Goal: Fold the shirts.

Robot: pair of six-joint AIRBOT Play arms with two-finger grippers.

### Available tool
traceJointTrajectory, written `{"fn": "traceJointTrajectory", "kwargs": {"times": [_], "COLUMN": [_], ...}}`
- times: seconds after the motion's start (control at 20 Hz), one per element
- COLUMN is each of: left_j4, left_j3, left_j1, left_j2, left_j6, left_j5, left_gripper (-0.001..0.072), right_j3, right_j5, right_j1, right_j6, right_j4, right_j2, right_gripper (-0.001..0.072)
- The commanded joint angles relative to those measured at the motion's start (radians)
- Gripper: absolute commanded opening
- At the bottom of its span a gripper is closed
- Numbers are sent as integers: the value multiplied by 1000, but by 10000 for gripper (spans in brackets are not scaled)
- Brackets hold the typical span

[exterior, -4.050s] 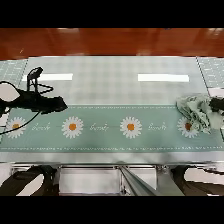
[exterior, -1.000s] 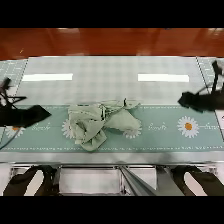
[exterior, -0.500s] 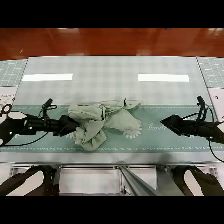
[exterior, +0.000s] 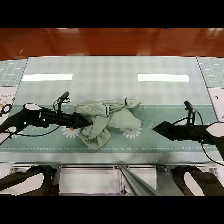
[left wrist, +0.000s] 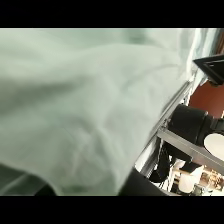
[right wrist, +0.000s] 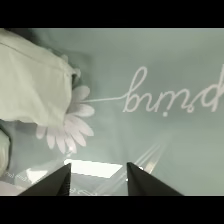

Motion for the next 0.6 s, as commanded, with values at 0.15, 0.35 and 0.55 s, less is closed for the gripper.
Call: {"fn": "traceJointTrajectory", "kwargs": {"times": [0.15, 0.35, 0.55], "left_j4": [-10, -10, -10], "left_j3": [34, 34, 38], "left_j1": [-9, -9, -9], "left_j2": [-7, -7, -7], "left_j6": [10, 0, -21], "left_j5": [-27, -26, 19], "left_gripper": [16, 16, 16], "right_j3": [15, 132, 309], "right_j5": [-220, -231, -240], "right_j1": [231, 301, 377], "right_j6": [-86, -244, -259], "right_j4": [257, 477, 506], "right_j2": [-311, -525, -665], "right_gripper": [400, 398, 300]}}
